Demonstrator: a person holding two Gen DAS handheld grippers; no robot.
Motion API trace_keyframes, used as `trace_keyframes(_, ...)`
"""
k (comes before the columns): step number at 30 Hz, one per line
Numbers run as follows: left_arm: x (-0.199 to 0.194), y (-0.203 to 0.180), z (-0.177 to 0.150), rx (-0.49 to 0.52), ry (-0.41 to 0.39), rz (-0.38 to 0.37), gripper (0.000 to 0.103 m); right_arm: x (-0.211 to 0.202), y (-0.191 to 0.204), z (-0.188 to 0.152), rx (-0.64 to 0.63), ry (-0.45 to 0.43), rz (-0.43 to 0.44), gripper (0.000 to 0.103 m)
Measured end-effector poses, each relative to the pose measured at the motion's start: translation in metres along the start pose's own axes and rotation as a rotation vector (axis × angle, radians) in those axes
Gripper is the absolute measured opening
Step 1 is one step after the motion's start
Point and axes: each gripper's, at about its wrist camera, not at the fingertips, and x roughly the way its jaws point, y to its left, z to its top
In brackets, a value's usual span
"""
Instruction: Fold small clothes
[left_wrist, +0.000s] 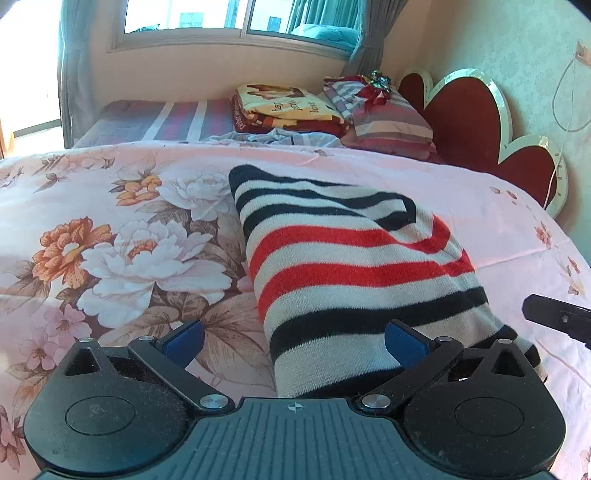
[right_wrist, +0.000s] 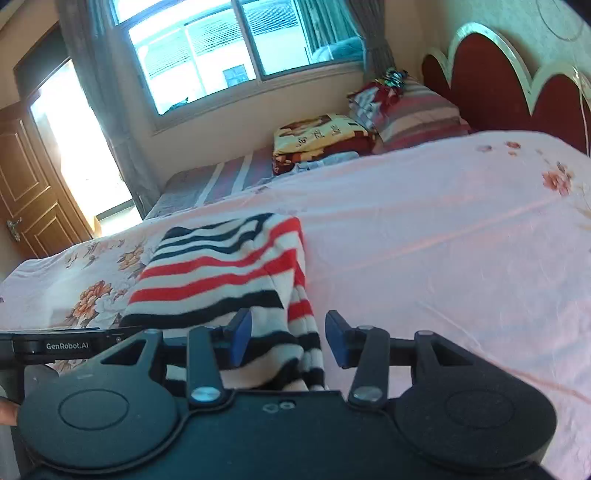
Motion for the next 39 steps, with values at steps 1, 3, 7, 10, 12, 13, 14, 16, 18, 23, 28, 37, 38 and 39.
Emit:
trace_keyframes(1,0.000,0.000,0.005,0.000,-0.011,0.005,0.103,0.005,0.006,0.004,-0.023,-0.003,0.007,0.044)
trace_keyframes(3,0.004,0.000,0.017,0.005,-0.021,0.016,0.103,0.016,0.019,0.014,-0.047,-0.006,0.019,0.043)
trace_keyframes(7,0.020,0.000,0.034,0.016,-0.017,0.044,0.103,0.048,0.039,0.035,-0.086,0.013,0.037,0.039)
trace_keyframes(10,0.036,0.000,0.044,0.025,-0.009,0.064,0.103,0.070,0.048,0.051,-0.096,0.016,0.030,0.039)
trace_keyframes(12,0.051,0.000,0.050,0.025,0.004,0.079,0.103,0.089,0.052,0.059,-0.113,0.029,0.014,0.038)
trace_keyframes(13,0.059,0.000,0.052,0.023,0.011,0.088,0.103,0.099,0.052,0.062,-0.121,0.035,0.003,0.038)
trace_keyframes(14,0.068,0.002,0.053,0.016,0.024,0.088,0.103,0.109,0.051,0.062,-0.124,0.044,-0.007,0.038)
trace_keyframes(16,0.082,0.006,0.053,0.000,0.050,0.091,0.103,0.132,0.044,0.059,-0.131,0.078,-0.040,0.031)
trace_keyframes(18,0.091,0.009,0.049,-0.023,0.061,0.070,0.103,0.148,0.036,0.051,-0.173,0.097,-0.077,0.028)
trace_keyframes(23,0.101,0.012,0.044,-0.045,0.056,0.049,0.103,0.154,0.023,0.041,-0.156,0.040,-0.067,0.029)
trace_keyframes(28,0.079,0.008,0.045,-0.041,0.046,0.066,0.103,0.145,0.018,0.045,-0.119,0.050,-0.031,0.031)
trace_keyframes(37,0.024,0.009,0.003,-0.035,0.022,0.025,0.103,0.068,0.035,0.031,-0.149,-0.003,0.041,0.033)
trace_keyframes(38,0.024,0.008,-0.001,-0.041,0.028,0.026,0.103,0.064,0.035,0.025,-0.158,-0.001,0.038,0.034)
trace_keyframes(39,0.025,0.008,-0.005,-0.044,0.027,0.033,0.103,0.063,0.035,0.019,-0.165,0.011,0.031,0.033)
